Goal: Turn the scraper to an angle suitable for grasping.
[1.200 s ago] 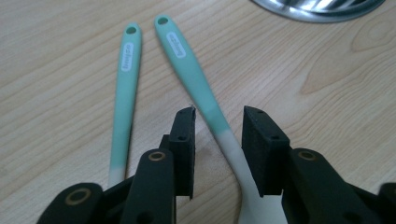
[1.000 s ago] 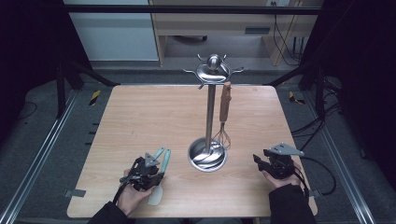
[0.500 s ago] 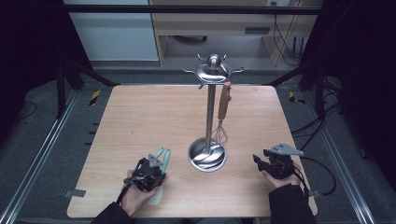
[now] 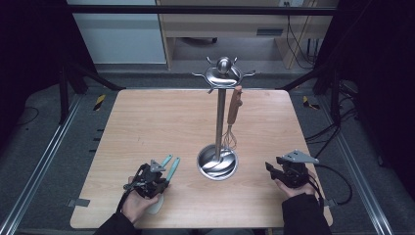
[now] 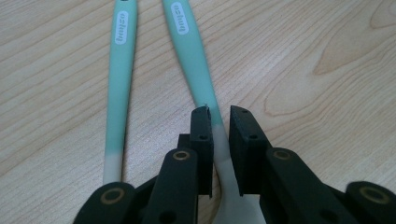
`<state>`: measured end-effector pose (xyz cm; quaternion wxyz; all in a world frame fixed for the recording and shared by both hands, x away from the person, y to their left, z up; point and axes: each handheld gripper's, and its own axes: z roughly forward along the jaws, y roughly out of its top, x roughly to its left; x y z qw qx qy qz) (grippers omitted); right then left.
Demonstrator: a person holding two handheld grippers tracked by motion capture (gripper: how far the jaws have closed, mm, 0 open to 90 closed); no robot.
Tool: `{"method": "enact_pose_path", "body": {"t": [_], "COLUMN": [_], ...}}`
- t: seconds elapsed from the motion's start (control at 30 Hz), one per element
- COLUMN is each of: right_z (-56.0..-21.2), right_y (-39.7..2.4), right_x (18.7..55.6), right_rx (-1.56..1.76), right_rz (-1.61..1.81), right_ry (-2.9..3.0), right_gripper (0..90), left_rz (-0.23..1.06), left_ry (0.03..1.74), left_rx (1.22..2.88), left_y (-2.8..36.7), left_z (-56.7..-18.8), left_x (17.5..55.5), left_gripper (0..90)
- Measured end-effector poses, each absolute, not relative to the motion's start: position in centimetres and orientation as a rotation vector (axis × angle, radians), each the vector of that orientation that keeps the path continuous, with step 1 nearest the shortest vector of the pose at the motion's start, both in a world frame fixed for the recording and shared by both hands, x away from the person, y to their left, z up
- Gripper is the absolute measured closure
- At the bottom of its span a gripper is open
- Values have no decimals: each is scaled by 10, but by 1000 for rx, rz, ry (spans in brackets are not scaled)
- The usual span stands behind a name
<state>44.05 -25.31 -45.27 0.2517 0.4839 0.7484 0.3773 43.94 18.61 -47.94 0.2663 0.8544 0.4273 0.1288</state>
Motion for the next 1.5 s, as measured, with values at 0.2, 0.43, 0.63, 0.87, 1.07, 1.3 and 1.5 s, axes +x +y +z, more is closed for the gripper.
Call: {"method": "enact_pose_path", "body": {"t": [0.2, 0.43, 0.63, 0.87, 1.07, 1.3, 1.5], "right_z": [-452, -452, -452, -452, -451, -451, -450], "right_y": [-253, -253, -253, -253, -253, -254, -254], "right_x": [440, 440, 440, 440, 439, 439, 439], "right_rx": [1324, 1324, 1321, 1321, 1327, 1331, 1331], "right_rz": [1029, 1030, 1030, 1031, 1039, 1040, 1043], "right_ry": [2039, 2033, 2034, 2036, 2033, 2032, 2029], "right_gripper": [507, 505, 505, 503, 502, 501, 500], "left_rz": [361, 353, 331, 306, 315, 300, 300], "left_ry": [1179, 1194, 1132, 1109, 1128, 1126, 1136], "left_rx": [2290, 2295, 2314, 2322, 2306, 2326, 2336], "left_y": [184, 183, 189, 193, 197, 197, 195], "left_z": [-482, -481, -481, -480, -476, -477, -480], "left_x": [441, 443, 444, 445, 442, 439, 438], "left_gripper": [756, 788, 807, 801, 797, 794, 780]}}
